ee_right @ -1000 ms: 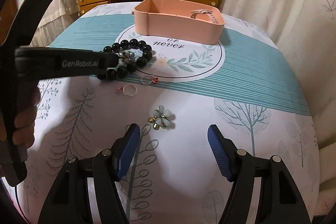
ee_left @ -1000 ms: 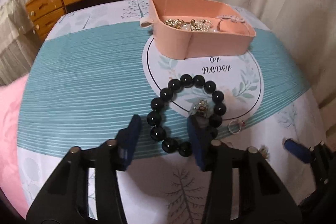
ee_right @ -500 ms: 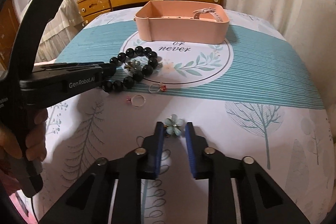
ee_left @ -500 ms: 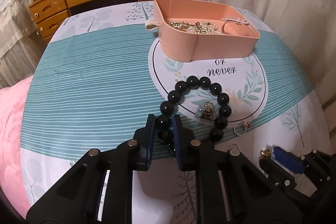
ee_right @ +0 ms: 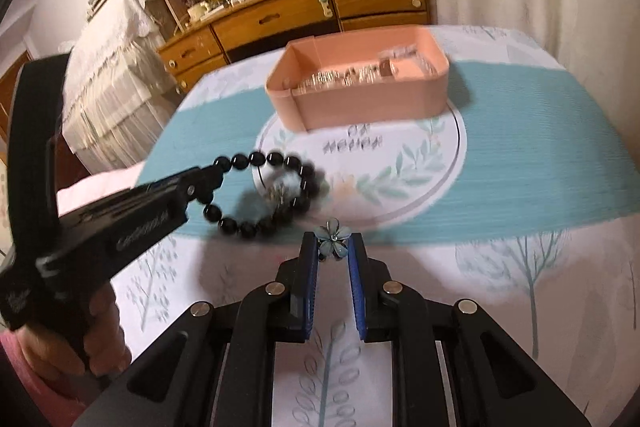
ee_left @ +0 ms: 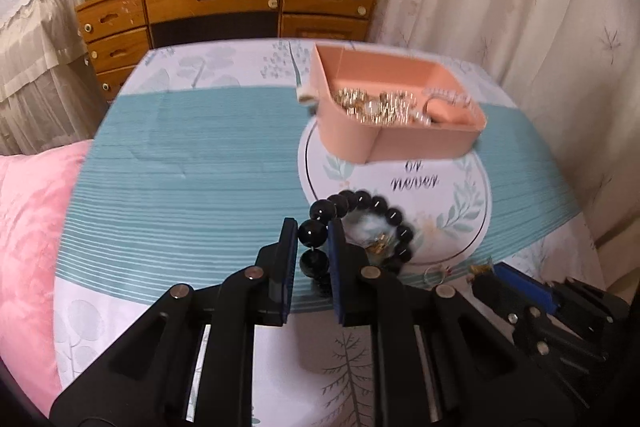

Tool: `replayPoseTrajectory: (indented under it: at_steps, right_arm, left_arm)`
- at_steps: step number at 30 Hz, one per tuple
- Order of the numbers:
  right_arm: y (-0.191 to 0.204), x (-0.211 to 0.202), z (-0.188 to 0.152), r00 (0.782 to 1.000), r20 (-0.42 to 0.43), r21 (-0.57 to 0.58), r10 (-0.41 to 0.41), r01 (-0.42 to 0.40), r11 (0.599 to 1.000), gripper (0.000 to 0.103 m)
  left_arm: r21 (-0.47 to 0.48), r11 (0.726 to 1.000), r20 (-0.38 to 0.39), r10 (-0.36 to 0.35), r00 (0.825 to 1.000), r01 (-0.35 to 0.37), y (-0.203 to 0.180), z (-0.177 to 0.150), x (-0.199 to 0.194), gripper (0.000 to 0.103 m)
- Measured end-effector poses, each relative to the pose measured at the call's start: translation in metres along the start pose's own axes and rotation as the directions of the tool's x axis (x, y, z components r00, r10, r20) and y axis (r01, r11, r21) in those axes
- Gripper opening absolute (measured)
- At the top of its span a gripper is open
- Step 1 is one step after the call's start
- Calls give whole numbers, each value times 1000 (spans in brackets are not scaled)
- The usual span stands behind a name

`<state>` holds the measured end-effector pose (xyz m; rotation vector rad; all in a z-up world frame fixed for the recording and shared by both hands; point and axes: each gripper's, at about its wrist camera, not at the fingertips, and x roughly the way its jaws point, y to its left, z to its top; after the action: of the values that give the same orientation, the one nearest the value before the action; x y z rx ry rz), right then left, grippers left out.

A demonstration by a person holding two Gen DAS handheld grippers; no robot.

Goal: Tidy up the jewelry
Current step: 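Grasp the black bead bracelet with the left tool while the right tool grasps the flower brooch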

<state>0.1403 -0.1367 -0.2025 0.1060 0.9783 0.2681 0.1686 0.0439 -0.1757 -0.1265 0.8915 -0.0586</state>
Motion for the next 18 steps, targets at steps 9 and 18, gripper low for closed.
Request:
replayPoseTrajectory:
  at_steps: [9,18]
  right_arm:
    - [2,-8,44,995,96,4,21,-22,1000,15]
    - [-6,-11,99,980,193,28,45,-52,998,15]
  left_arm:
    - [28,997,128,-68,989,65,-15,36,-43,13]
    - [50,996,279,-88,956,77,-31,82,-59,13]
